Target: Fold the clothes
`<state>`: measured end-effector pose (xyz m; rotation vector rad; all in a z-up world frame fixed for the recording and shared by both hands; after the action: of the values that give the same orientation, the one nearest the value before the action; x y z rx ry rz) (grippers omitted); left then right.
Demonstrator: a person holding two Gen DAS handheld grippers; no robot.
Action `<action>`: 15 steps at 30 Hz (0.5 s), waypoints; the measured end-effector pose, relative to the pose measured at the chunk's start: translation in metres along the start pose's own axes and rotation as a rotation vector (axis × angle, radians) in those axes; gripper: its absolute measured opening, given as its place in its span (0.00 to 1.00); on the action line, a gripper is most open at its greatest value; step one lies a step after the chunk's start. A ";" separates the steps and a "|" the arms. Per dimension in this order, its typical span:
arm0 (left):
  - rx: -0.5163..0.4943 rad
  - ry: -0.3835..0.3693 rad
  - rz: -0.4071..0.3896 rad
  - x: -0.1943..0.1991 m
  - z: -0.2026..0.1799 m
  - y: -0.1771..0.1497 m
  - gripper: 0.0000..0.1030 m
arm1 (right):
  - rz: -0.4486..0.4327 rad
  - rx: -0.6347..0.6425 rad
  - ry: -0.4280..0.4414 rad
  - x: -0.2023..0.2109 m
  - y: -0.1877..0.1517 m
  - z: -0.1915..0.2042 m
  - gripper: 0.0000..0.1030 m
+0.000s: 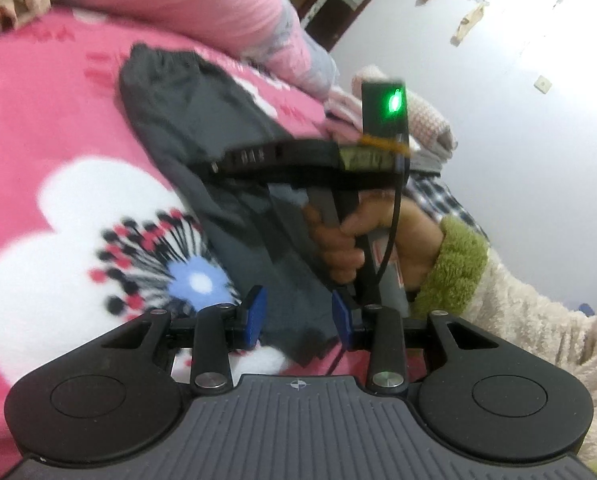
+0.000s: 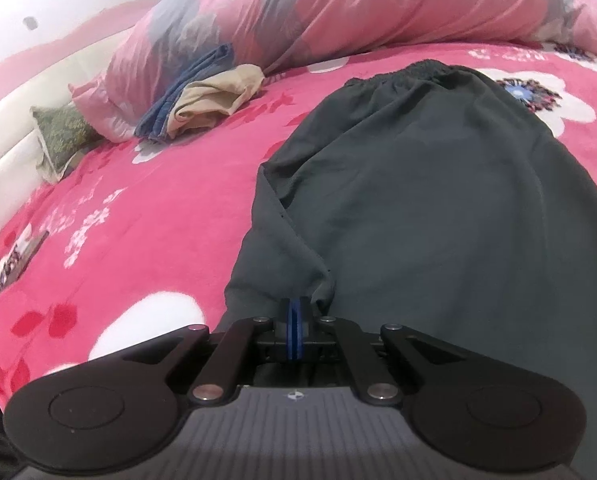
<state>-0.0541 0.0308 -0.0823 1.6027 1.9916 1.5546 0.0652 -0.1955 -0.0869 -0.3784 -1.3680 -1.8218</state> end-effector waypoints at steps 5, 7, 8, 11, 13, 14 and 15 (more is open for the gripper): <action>-0.166 0.158 0.003 0.001 -0.001 0.007 0.46 | 0.018 0.016 0.003 -0.001 0.002 0.001 0.01; -0.272 0.205 0.028 -0.003 -0.006 0.007 0.46 | 0.030 -0.003 0.015 -0.001 0.004 -0.003 0.01; -0.338 0.223 0.040 -0.006 -0.009 0.005 0.46 | 0.037 -0.011 0.021 -0.001 0.004 -0.004 0.01; -0.521 0.267 0.085 -0.014 -0.017 -0.004 0.46 | 0.056 -0.029 0.034 0.000 0.006 -0.008 0.01; -0.611 0.289 0.130 -0.021 -0.018 -0.011 0.46 | 0.066 -0.046 0.046 0.000 0.007 -0.011 0.01; -0.641 0.301 0.163 -0.028 -0.017 -0.013 0.46 | 0.071 -0.059 0.052 -0.001 0.007 -0.013 0.01; -0.671 0.310 0.183 -0.032 -0.017 -0.015 0.46 | 0.075 -0.071 0.058 -0.001 0.008 -0.015 0.01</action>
<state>-0.0611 -0.0034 -0.1010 1.3387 1.2138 2.3262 0.0751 -0.2088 -0.0877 -0.4056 -1.2355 -1.8090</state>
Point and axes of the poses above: each gripper's, at about its wrist camera, not at the fingertips, and x roughly against the way its jaws point, z to its left, y to its top, the point moved 1 cm from there along -x, roughly the way its jaws point, and after that the axes turned 6 degrees about -x, right-handed, at the moved point
